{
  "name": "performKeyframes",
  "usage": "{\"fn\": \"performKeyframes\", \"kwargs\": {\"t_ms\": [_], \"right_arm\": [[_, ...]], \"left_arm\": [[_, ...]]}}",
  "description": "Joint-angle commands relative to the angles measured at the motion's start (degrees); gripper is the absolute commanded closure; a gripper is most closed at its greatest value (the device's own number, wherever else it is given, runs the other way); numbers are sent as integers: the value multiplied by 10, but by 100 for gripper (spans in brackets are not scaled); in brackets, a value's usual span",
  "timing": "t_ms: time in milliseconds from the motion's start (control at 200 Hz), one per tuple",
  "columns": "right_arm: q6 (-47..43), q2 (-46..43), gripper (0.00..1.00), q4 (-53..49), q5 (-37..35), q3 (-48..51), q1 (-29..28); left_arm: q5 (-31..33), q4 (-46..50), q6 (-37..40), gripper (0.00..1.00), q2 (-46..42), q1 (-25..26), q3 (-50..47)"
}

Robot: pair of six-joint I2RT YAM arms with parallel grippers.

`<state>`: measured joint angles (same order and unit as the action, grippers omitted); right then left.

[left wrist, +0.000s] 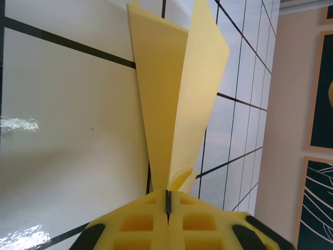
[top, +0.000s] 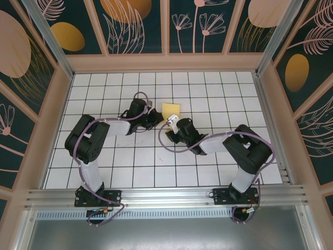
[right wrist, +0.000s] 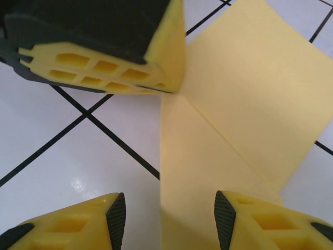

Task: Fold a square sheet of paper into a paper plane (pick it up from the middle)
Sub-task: Fold the wing for the fifth time at the center of the table.

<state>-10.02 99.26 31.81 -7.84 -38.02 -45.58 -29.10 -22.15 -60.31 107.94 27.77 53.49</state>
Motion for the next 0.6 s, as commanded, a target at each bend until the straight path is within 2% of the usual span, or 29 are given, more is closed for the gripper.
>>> {"fn": "performKeyframes", "kwargs": {"t_ms": [0,255,595], "right_arm": [[-10,30,49,63,-46,-10,-7],[-14,66,52,91,-95,-32,-11],[-18,88,71,105,-119,-43,-17]], "left_arm": [[0,-8,-8,100,-8,4,1],[-2,-7,-10,100,-8,4,2],[-1,-12,-21,100,-9,4,1]]}}
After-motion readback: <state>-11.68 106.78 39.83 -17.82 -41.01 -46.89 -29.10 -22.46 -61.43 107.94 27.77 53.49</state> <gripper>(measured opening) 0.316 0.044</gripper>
